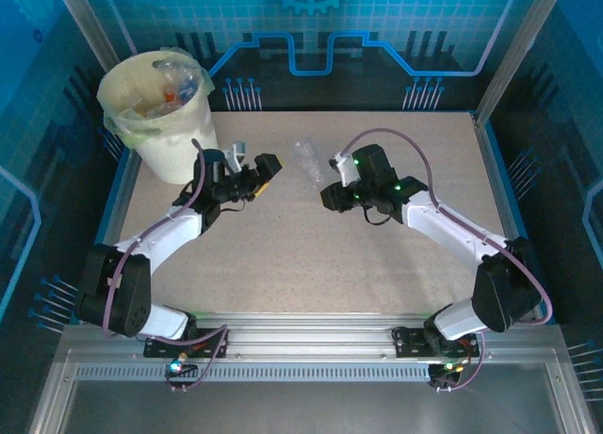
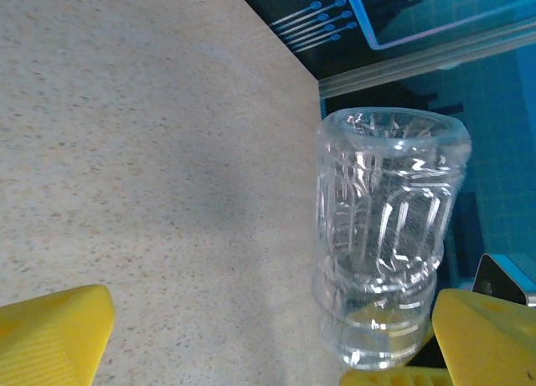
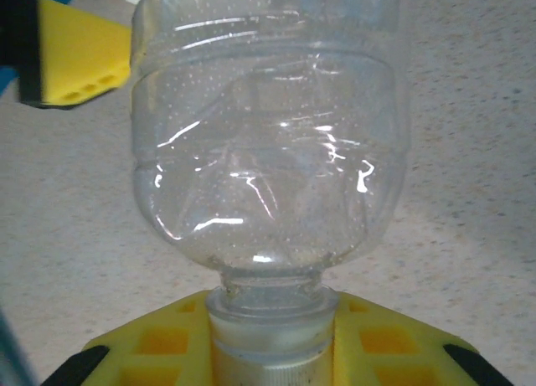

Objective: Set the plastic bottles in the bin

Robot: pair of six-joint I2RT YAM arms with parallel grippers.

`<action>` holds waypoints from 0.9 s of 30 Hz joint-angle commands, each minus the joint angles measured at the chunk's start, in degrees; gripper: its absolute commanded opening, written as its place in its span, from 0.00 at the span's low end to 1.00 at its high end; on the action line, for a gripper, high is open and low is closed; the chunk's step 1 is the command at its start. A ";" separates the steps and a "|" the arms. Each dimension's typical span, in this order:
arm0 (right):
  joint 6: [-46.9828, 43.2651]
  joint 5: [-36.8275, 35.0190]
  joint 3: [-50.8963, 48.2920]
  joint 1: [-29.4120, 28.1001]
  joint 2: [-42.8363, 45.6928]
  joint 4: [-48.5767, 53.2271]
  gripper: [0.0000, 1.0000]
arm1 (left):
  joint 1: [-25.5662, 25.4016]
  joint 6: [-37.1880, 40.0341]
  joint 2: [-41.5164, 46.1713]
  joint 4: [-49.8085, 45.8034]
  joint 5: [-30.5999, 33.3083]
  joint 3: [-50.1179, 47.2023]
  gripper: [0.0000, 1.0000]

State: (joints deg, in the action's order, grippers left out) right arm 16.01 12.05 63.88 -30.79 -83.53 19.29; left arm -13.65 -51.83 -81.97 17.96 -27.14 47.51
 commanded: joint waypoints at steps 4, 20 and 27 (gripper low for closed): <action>8.83 6.41 -0.39 -2.07 1.41 -3.47 0.16 | -3.14 -2.07 -2.89 15.81 -4.24 1.67 0.99; 12.82 13.89 2.21 -4.05 -0.41 -5.57 0.19 | -5.76 -1.62 -5.87 20.54 -5.50 2.64 0.80; 12.27 14.52 2.30 -4.11 -0.34 -6.15 0.27 | -6.04 -1.58 -5.95 20.82 -6.44 2.55 0.58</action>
State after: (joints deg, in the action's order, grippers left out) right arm 28.10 24.47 64.40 -34.17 -83.74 15.07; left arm -18.98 -54.63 -87.72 36.80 -32.42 48.84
